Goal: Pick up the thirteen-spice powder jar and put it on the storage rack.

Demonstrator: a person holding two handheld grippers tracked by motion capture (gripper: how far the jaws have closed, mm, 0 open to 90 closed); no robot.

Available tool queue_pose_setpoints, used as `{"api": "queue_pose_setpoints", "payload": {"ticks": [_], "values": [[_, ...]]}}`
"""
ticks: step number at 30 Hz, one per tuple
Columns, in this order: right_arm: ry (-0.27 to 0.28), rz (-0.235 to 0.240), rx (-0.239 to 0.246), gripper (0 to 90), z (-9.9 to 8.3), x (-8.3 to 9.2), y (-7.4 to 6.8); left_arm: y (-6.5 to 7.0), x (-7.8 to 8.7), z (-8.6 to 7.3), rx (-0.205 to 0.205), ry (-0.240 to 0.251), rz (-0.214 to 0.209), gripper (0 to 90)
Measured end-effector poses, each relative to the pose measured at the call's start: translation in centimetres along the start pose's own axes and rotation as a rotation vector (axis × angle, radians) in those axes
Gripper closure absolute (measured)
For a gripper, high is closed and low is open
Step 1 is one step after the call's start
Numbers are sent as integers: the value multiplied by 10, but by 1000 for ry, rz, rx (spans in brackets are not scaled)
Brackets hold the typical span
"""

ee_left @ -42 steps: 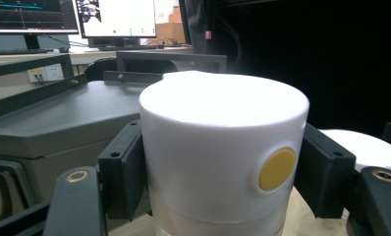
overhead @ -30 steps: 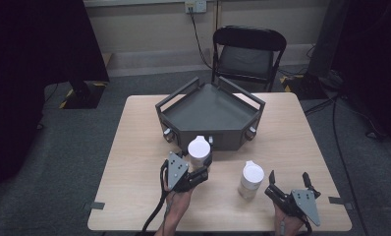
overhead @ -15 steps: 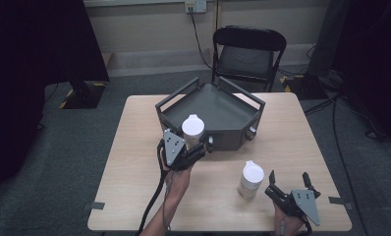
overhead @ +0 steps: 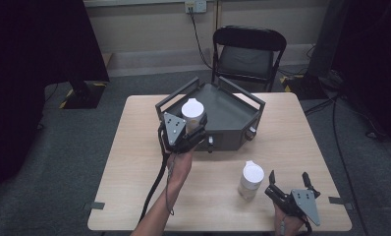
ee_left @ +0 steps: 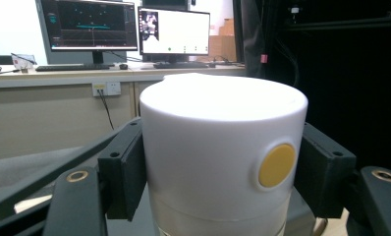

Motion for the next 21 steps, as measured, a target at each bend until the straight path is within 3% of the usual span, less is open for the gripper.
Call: {"api": "queue_pose_setpoints", "payload": {"ticks": [2, 9, 11, 17, 21], "values": [[-1, 1, 0, 3, 0, 0, 0, 1, -8, 4, -15, -10, 19, 308], [-2, 1, -1, 4, 0, 0, 0, -4, -36, 15, -6, -33, 23, 308], [-2, 2, -1, 4, 0, 0, 1, -5, -44, 16, -12, -41, 43, 308], [-4, 5, -2, 5, 0, 0, 1, -9, -60, 6, 25, -24, 91, 309], [-2, 5, -1, 5, 0, 0, 1, -9, -70, -3, -6, -39, 114, 308]]}}
Point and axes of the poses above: each handheld gripper's, and its own axes: x roughly backward along the jaws, z roughly out of its top, y roughly to its right, the point moved 5 cm from there along -x, roughly forward along the jaws, and after that the axes turned 1 degree about -y, right-handed, at the moved point
